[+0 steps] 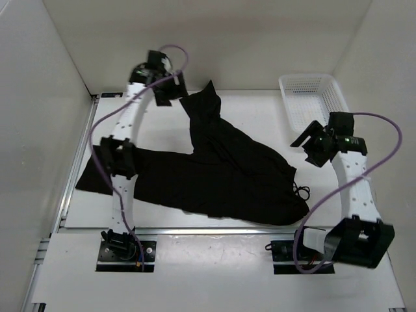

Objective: Fold and stack the trousers
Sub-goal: Flatten the trousers out

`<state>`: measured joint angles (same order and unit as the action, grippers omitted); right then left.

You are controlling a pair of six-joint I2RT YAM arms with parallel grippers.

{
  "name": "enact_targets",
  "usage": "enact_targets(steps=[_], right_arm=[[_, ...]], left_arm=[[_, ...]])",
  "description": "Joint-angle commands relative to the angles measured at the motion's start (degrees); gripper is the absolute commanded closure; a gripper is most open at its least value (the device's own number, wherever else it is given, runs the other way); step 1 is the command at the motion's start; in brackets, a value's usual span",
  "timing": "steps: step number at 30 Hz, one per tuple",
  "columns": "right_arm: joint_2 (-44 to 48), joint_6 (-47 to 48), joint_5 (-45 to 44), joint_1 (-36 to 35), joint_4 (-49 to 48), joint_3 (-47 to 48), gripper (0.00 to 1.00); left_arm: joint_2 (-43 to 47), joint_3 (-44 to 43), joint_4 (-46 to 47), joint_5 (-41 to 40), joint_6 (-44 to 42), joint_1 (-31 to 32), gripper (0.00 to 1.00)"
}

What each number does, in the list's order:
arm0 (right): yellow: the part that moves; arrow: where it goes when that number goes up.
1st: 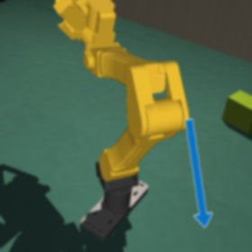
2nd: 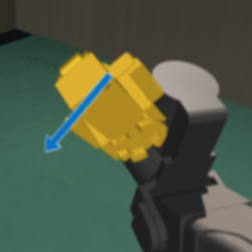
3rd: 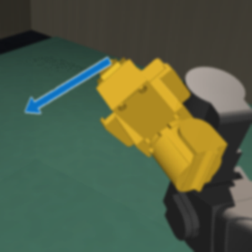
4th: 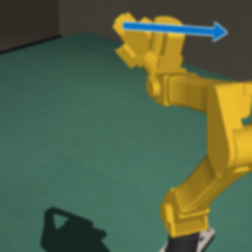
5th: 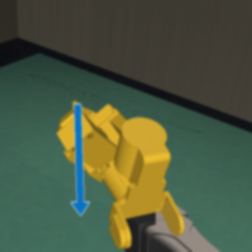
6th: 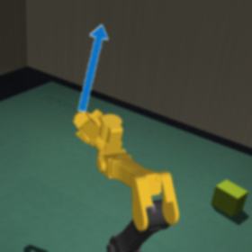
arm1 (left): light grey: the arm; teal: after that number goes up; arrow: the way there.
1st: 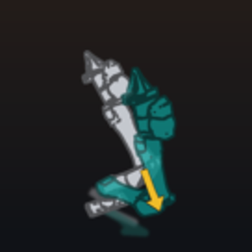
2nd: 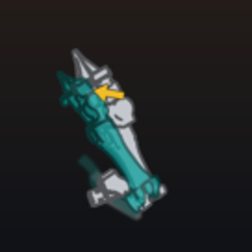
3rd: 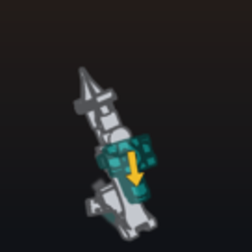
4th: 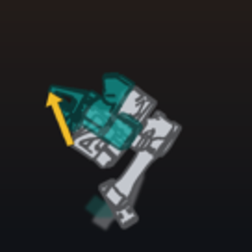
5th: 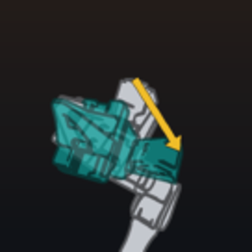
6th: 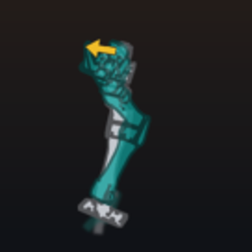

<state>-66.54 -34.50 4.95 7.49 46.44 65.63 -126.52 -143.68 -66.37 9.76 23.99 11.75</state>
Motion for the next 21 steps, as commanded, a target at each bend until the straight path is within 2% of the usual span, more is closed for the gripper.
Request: enact_targets(steps=[1,4,8,12,17,19,21], right_arm=[[-4.8,1.4,3.8,-0.4,-5.4,-2.1,0.20],[-9.2,1.4,3.2,-0.4,-7.6,-4.4,0.22],[-14.6,-0.7,1.0,-1.0,-10.8,-6.7,0.26],[-22.0,-2.8,-3.2,-2.0,-12.1,-6.0,0.39],[-28.8,-5.9,-4.8,-3.1,-15.2,-5.5,0.40],[-31.5,-7.6,-6.3,-3.7,-15.8,-4.9,0.40],[-33.8,-8.6,-7.3,-4.4,-16.4,-4.2,0.40]], left_arm=[[-8.6,-4.6,-3.3,2.5,1.3,3.7,0.08],[-12.3,-0.2,0.7,2.5,2.2,4.9,0.08],[-17.2,-1.0,1.2,0.1,2.2,6.5,0.08],[-20.5,-1.0,1.9,0.7,1.7,7.8,0.07],[-21.1,-0.2,4.6,2.2,2.3,7.8,0.07],[-21.1,-0.2,4.6,3.2,2.8,7.8,0.12],[-21.1,-0.2,5.7,5.4,2.8,7.8,0.24]])
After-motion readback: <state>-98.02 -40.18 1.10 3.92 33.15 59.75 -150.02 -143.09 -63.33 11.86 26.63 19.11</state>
